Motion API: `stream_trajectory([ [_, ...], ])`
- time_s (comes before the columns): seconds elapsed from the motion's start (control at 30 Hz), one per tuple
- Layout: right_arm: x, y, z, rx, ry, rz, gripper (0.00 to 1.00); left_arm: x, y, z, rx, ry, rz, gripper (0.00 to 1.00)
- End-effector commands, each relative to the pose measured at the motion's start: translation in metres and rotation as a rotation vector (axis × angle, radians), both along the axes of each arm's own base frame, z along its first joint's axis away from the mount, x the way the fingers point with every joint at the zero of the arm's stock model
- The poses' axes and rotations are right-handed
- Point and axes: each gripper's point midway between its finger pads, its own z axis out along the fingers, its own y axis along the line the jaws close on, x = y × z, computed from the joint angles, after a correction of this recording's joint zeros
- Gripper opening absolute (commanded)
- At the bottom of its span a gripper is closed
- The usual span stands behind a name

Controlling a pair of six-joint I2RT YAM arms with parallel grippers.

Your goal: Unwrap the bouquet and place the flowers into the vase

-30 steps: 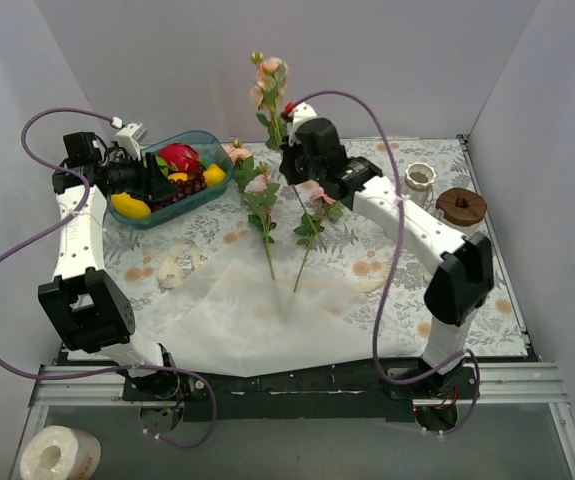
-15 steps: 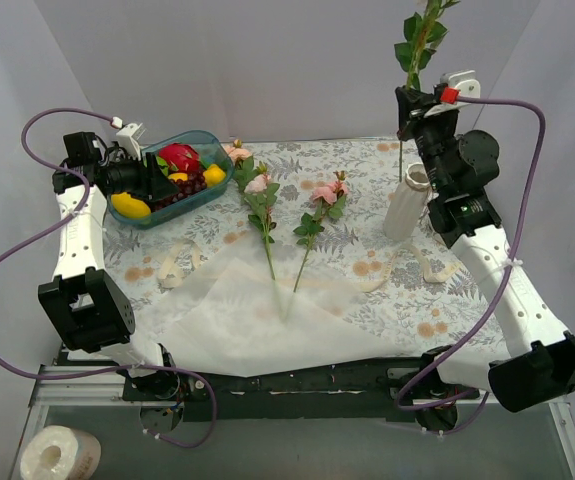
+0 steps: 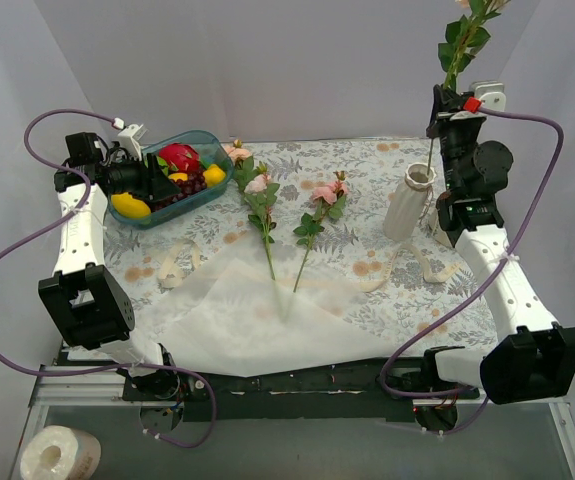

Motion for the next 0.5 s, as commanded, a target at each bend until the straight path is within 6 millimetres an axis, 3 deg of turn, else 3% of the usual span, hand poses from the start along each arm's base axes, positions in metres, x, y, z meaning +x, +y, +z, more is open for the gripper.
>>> stream_trajectory([
  [0.0,-0.003,-0.007,0.012,0.004,-0.076,-0.006,0.01,0.001,-0.001,0.009,-0.002,-0.033,-0.017,0.41],
  [0.47,0.019,-0.009,-0.045,0.047,0.021,0.018,0.01,-0.003,0.001,0.013,0.02,-0.037,-0.012,0.41],
])
